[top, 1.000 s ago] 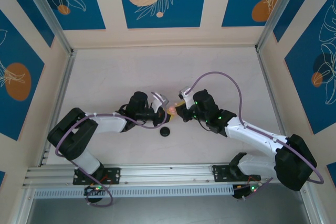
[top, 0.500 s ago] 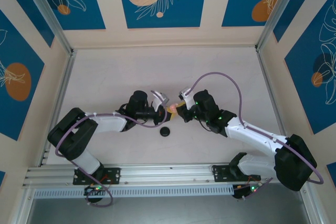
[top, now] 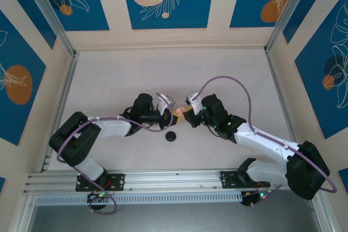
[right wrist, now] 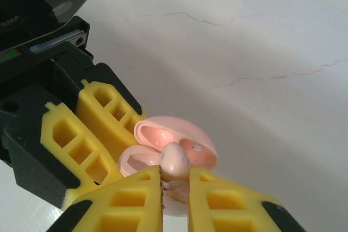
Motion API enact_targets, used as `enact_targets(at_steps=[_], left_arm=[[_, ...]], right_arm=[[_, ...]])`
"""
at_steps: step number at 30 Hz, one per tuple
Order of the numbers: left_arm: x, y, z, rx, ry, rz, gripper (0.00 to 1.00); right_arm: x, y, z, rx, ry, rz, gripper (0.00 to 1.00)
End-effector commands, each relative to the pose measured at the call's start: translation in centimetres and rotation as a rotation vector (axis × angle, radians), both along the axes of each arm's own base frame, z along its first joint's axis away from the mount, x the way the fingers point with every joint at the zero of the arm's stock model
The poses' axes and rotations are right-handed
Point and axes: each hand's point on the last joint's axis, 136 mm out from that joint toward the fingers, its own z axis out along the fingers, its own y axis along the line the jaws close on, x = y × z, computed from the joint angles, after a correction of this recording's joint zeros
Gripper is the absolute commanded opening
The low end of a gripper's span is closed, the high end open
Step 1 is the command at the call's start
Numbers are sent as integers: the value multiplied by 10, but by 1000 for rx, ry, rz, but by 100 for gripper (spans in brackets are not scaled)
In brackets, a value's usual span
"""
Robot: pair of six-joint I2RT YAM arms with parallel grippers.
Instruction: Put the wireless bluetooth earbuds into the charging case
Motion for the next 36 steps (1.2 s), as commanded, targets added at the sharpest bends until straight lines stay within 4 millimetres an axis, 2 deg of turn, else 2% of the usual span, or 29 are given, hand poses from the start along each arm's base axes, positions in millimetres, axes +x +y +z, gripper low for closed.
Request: enact_targets(at_steps=[1, 22, 25, 30, 36], left_arm=[[5, -7, 32, -57, -71, -14, 8], [4, -4, 36, -35, -104, -18, 9], [4, -4, 36, -32, -108, -18, 9], [5, -2, 33, -13, -121, -11, 9], [6, 5, 21, 40, -159, 5, 9]], right_arm=[[-13, 4, -4, 6, 19, 53, 16], [-21, 11, -15, 26, 97, 88, 21], [-21, 9, -16, 31, 106, 77, 25], [-19, 8, -4, 78, 110, 60, 31], [-24, 2, 26, 219, 146, 67, 36]])
